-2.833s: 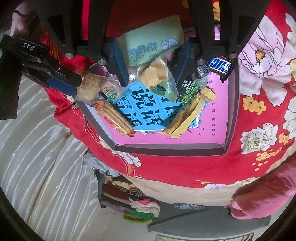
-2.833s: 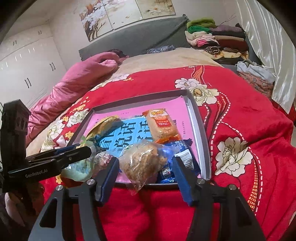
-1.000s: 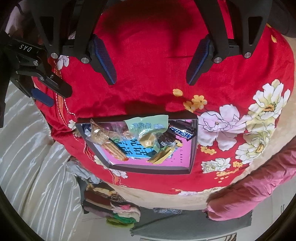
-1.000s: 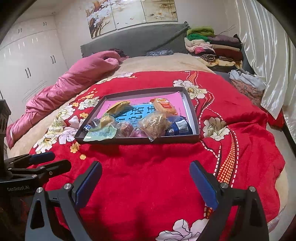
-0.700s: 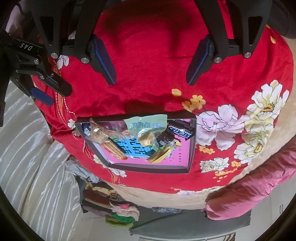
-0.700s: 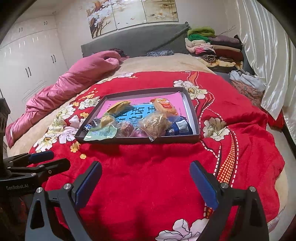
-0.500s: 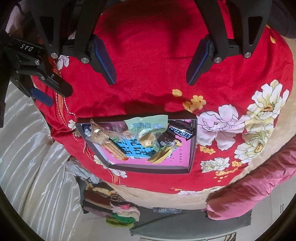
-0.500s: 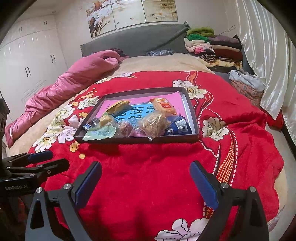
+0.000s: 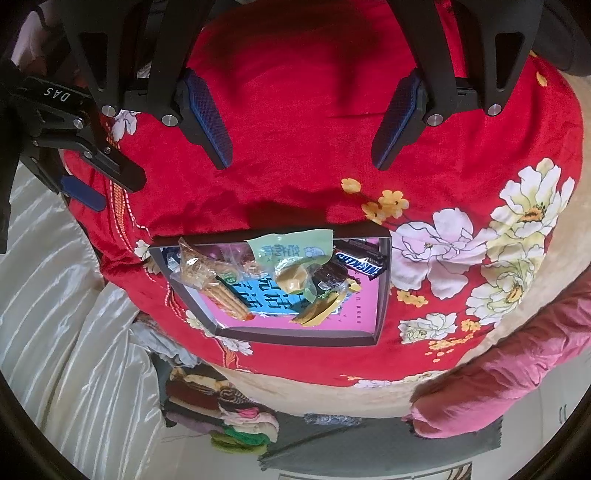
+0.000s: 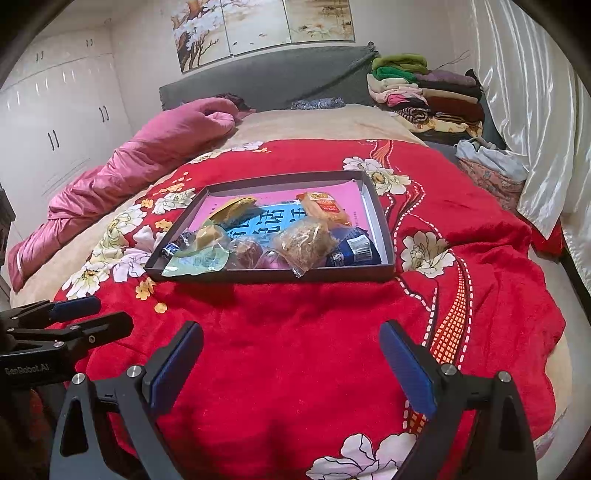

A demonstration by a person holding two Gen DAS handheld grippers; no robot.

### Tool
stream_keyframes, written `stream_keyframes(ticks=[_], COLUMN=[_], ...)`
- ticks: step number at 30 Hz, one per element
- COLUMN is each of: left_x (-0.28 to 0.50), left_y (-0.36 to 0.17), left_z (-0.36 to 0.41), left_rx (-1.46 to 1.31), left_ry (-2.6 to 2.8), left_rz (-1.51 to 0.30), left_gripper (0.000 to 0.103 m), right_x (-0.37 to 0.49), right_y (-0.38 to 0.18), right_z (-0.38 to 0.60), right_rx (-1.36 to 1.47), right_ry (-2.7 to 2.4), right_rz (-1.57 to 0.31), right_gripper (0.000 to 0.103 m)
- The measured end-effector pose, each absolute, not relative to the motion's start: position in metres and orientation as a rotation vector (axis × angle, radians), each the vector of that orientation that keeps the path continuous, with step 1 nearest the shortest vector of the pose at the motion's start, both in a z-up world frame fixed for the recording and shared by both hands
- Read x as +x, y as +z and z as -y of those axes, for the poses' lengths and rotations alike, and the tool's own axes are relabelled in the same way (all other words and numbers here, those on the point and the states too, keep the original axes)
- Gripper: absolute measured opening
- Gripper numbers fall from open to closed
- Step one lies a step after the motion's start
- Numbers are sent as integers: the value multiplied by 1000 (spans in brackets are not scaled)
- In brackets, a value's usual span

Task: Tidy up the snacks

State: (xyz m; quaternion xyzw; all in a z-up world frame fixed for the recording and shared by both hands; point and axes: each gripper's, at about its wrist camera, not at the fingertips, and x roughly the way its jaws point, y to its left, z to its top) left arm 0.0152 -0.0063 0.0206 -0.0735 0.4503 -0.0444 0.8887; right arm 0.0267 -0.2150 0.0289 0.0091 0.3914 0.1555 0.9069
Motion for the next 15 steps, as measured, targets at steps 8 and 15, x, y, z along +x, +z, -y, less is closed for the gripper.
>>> stream_keyframes(ticks=[8,15], left_x=[14,11], left_y=[23,26], left_z=[7,8], left_rx=[-141,-134], left_ry=[-87,-85], left_rz=[-930,-915], left_gripper=[79,79], right_x=[26,25], right_y=[28,29], right_z=[217,219], right_rx=[16,10], right_ry=[317,315], right_rz=[-808,-807], right_gripper=[97,97])
